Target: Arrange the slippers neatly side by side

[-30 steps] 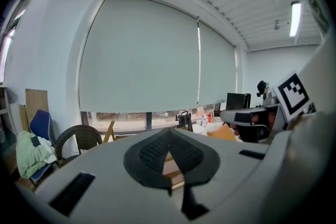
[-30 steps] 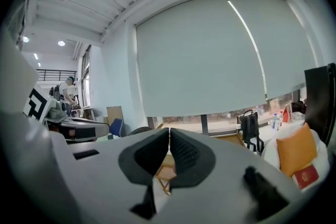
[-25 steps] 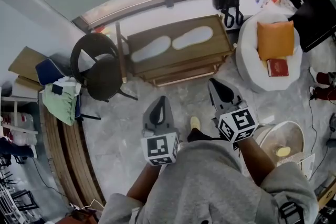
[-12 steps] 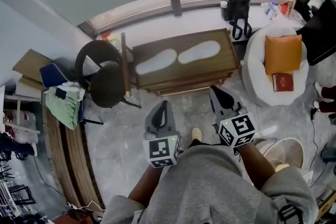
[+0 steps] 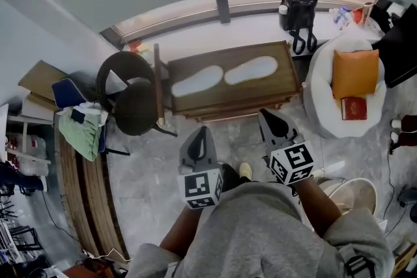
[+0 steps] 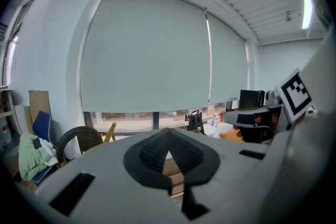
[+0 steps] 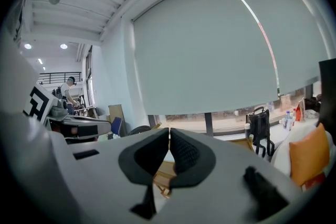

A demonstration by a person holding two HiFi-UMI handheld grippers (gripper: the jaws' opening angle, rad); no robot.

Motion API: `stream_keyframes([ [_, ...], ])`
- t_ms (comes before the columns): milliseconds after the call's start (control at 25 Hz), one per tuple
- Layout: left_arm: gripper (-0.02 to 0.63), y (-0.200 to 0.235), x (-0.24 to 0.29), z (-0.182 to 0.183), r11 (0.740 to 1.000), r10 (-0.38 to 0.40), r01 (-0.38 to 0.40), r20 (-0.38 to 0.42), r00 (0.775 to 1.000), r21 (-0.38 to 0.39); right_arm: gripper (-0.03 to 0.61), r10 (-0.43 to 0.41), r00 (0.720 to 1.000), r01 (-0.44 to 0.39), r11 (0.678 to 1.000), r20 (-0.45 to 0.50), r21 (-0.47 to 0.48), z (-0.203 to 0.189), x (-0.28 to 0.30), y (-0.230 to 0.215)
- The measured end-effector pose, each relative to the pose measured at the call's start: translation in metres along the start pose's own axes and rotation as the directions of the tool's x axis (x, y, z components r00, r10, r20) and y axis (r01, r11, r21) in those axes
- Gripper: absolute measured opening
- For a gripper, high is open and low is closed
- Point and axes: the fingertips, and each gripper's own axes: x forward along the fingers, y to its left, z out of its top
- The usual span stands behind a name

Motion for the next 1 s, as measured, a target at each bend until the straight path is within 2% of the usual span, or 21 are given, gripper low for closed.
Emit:
stream_keyframes([
  [320, 0.012, 0.01, 0.024, -0.002, 1.0, -0.013, 0.013, -0.033, 0.999, 0.004, 0.026, -0.001, 1.0, 0.001, 1.0, -0.027, 0.011, -0.003, 0.022, -0.008],
  [680, 0.012, 0.032, 0.078, 0.006, 0.999, -0.051, 0.051, -0.055, 0.997, -0.001, 0.028, -0.038, 0.994, 0.039, 0.999, -0.099, 0.004, -0.011, 0.071, -0.033],
  [1000, 0.012, 0.07, 0.13, 0.007, 0.997, -0.079, 0.078, -0.096, 0.992, -0.008, 0.029, -0.054, 0.983, 0.052, 0.998, -0.176, -0.018, -0.017, 0.126, -0.044],
])
